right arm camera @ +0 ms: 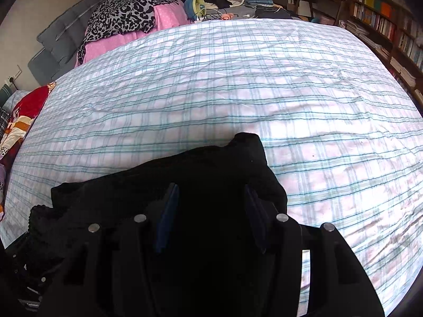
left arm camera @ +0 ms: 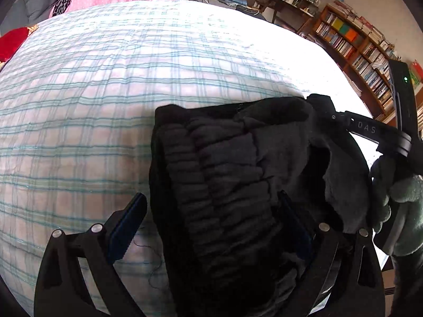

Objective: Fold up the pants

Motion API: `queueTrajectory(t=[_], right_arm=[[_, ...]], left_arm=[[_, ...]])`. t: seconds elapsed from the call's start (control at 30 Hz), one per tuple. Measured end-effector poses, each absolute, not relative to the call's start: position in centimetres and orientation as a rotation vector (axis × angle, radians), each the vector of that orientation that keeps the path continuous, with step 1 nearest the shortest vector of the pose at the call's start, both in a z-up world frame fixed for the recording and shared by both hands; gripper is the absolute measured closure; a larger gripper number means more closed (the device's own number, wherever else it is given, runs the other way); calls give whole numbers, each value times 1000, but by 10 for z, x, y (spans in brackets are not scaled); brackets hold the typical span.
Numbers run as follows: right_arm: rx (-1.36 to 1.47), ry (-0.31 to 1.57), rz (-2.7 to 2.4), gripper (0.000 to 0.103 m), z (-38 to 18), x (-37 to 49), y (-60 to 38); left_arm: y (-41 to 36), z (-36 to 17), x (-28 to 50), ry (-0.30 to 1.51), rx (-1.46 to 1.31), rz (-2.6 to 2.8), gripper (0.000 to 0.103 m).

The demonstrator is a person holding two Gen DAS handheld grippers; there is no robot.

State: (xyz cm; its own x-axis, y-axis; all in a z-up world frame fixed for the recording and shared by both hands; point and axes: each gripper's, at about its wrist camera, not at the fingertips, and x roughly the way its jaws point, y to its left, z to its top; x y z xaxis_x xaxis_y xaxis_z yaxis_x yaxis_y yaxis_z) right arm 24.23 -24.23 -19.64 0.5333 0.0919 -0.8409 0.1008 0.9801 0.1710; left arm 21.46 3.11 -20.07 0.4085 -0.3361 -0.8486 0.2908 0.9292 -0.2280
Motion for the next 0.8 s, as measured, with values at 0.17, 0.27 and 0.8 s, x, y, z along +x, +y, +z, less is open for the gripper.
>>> queueTrajectory(t=[0.17, 0.27, 0.8], right_arm=[[166, 999, -39, 51, -219, 243, -239], [187, 994, -25, 50, -216, 241, -244], [367, 794, 15, 12, -158, 112, -312]], left_arm=[[38, -216, 218, 1078, -67, -432, 5], [34, -212, 216, 1073, -47, -429, 5], [66, -171, 215, 1085, -235, -413, 5]])
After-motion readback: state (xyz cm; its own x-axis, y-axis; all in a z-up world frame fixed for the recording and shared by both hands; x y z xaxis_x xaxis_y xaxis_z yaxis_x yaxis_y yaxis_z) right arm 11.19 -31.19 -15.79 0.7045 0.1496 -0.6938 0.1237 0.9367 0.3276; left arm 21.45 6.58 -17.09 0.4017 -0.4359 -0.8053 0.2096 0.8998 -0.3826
